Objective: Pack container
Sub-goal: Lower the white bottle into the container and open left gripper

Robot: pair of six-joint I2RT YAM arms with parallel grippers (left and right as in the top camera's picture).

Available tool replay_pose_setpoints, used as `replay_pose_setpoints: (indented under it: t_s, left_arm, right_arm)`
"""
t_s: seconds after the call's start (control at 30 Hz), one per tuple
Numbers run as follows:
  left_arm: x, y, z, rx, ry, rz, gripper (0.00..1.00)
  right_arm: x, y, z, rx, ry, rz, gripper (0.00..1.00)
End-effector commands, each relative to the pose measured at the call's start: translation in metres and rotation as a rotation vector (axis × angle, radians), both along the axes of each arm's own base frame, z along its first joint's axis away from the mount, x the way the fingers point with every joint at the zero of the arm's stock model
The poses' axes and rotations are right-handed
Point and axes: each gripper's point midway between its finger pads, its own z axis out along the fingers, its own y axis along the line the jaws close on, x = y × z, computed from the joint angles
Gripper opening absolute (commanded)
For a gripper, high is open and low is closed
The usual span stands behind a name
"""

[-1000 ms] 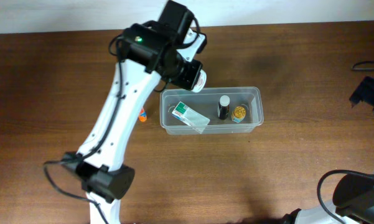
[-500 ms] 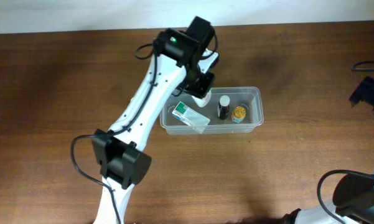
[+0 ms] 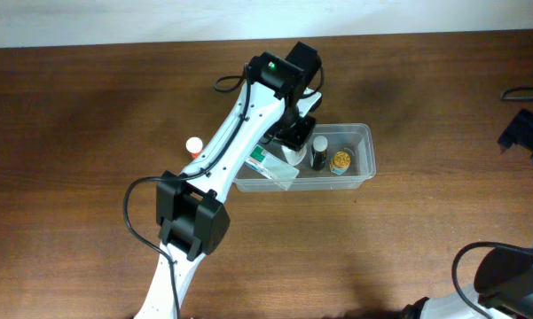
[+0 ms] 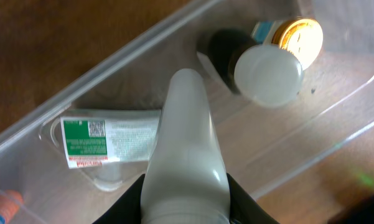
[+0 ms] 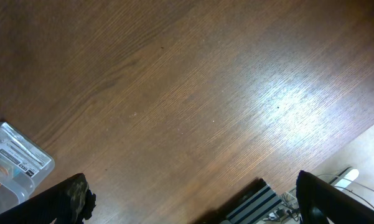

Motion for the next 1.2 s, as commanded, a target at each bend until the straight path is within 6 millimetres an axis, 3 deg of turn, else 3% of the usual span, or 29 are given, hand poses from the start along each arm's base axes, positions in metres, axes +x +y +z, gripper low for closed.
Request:
replay_pose_setpoints:
  t_s: [0.0,0.3,0.63,1.17]
  left_arm:
    - [0.005,-0.005,0.002,-0.020,-0.021,0.005,0.33]
    - [0.011,-0.009,-0.006,-0.023,-0.030,0.013,0.34]
    - [0.010,-0.007,-0.035,0.017,0.026,0.013,0.34]
    - [0.021,-0.009,-0.038,0.021,-0.021,0.016,0.34]
  right_arm:
    - [0.001,0.000,-0.003,0.010,0.002,-0.010,0.98]
    - [0.001,0.000,-0.003,0.010,0.002,-0.009,0.98]
    - [0.001,0.000,-0.003,0.010,0.002,-0.010,0.98]
    - [0.001,0.000,-0.003,0.009,0.003,-0.009,0.98]
